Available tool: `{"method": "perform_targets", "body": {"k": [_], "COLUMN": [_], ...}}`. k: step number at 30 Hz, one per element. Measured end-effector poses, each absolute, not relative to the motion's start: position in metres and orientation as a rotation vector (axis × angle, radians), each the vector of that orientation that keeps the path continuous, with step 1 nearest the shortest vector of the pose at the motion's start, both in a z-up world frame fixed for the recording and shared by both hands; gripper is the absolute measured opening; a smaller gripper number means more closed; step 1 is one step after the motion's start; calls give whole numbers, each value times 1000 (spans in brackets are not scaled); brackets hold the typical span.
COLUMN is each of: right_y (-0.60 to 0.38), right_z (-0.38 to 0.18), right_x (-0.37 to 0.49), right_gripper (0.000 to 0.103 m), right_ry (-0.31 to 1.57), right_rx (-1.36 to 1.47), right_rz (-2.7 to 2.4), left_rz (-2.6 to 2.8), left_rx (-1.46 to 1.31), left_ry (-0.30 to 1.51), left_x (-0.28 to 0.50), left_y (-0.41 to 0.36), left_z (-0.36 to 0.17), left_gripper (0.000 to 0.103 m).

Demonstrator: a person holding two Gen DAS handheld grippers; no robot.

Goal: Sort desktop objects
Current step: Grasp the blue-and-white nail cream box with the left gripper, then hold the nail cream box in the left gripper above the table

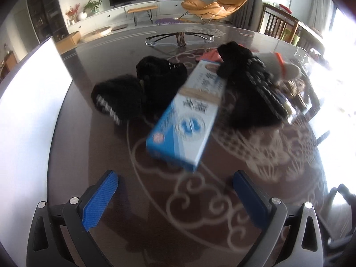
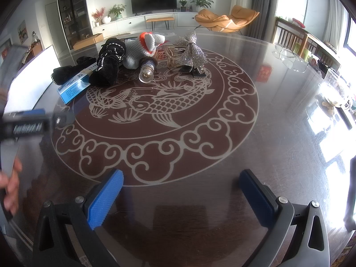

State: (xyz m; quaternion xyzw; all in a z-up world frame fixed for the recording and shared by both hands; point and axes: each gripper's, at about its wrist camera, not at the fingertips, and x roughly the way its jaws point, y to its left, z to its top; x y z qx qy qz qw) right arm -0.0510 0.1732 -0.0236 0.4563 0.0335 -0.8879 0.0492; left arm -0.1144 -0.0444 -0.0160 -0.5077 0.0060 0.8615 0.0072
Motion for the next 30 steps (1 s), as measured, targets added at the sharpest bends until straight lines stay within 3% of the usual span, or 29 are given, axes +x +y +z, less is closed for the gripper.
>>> {"method": "perform_targets", "body": {"k": [8, 10, 11, 12, 17, 24, 25, 27, 30], "right_y": [173, 173, 173, 173, 173, 173, 173, 173, 173], "right_z": [-24, -24, -24, -24, -24, -24, -24, -24, -24], "right_x": [-51, -51, -51, -51, -51, -51, -51, -51, -51], "right_gripper": [103, 103, 103, 103, 103, 103, 103, 103, 103], "right_ry": [102, 101, 101, 101, 100, 100, 100, 100, 100], "right_rx": [1390, 1390, 1390, 1390, 1390, 1390, 1390, 1390, 1390], "right_rz": [-2705, -2706, -2706, -2706, -2706, -2706, -2706, -2706, -2706], "left_rz": [2679, 2713, 2716, 2707, 2706, 2730, 2720, 2710, 2707], "left_rx": [-1530, -1458, -1424, -1416, -1416, -1417, -1418, -1441, -1452], "left_ry": [59, 62, 72, 86, 91, 68, 80, 117, 65], "left_x": [-163, -160, -157, -155, -117, -18, -14, -14, -20], "left_y": [-32, -31, -28, -26, -20, -20, -19, -17, -25], "left_z": [-16, -12, -9, -7, -5, -7, -7, -12, -17], "left_gripper": [103, 75, 52, 44, 44, 49, 56, 99, 103]}}
